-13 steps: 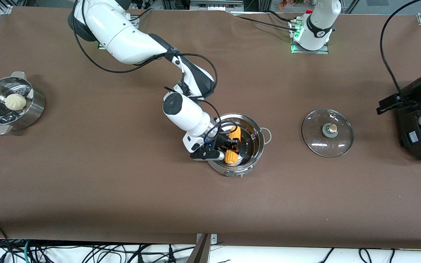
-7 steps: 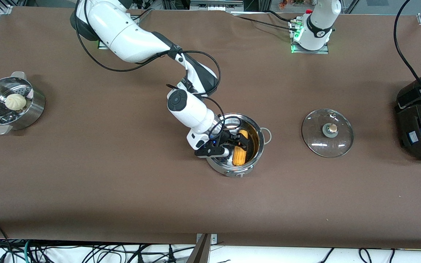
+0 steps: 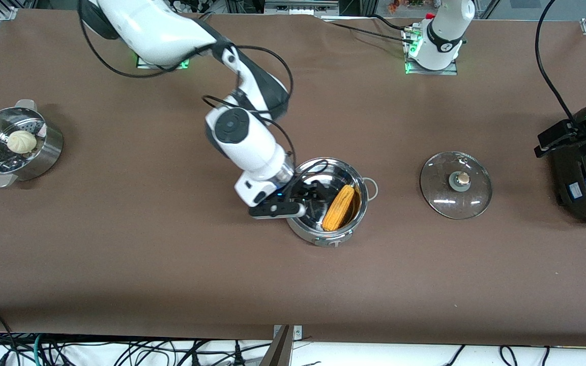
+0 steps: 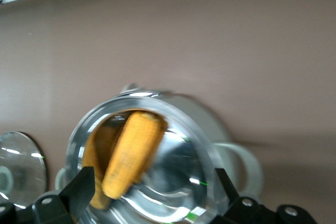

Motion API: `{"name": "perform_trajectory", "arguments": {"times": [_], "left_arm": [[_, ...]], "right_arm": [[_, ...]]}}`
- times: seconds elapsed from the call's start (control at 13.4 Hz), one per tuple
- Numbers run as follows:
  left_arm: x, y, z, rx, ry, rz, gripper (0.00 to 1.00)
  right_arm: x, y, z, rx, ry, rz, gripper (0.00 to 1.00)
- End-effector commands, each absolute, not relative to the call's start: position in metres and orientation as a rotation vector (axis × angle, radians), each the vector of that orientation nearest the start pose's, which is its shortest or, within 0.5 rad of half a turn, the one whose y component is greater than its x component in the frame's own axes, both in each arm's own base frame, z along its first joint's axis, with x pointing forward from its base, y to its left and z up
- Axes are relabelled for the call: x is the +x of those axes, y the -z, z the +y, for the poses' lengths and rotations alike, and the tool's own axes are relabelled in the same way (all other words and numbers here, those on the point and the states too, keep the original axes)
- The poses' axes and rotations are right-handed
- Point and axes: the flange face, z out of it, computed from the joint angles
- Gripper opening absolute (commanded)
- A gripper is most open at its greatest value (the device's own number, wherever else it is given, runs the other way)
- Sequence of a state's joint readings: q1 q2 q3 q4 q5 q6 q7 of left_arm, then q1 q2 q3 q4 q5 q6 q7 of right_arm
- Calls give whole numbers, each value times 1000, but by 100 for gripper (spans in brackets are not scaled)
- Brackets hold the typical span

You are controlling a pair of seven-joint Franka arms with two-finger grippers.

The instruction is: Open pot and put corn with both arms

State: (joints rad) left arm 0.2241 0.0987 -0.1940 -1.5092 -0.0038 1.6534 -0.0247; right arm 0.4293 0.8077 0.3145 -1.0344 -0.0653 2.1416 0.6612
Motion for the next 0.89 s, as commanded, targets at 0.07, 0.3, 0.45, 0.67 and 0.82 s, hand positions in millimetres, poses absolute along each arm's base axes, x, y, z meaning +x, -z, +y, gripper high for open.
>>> {"name": "perform_trajectory", "arguments": {"times": [0.07,0.3,0.45,0.67,0.82], "left_arm": [[594,-614,23,-3140,54,-93,100],[583,-620,20,-3136,62,-95,100],[576,-621,13,-3130,57,-82,100],[574,-619,15,-3123,46,-90,100],[576,-621,12,-3125,48,-86,100]], "right_arm": [[656,-488,352,-2895,79,-141,100],[661,-531,270,-2951,1,-63,100],[665,-547,203,-2982,-76,-46,100],[678,-551,109,-2969,-114,-68,100],[672,-559,63,-2980,-169,-84,100]]}}
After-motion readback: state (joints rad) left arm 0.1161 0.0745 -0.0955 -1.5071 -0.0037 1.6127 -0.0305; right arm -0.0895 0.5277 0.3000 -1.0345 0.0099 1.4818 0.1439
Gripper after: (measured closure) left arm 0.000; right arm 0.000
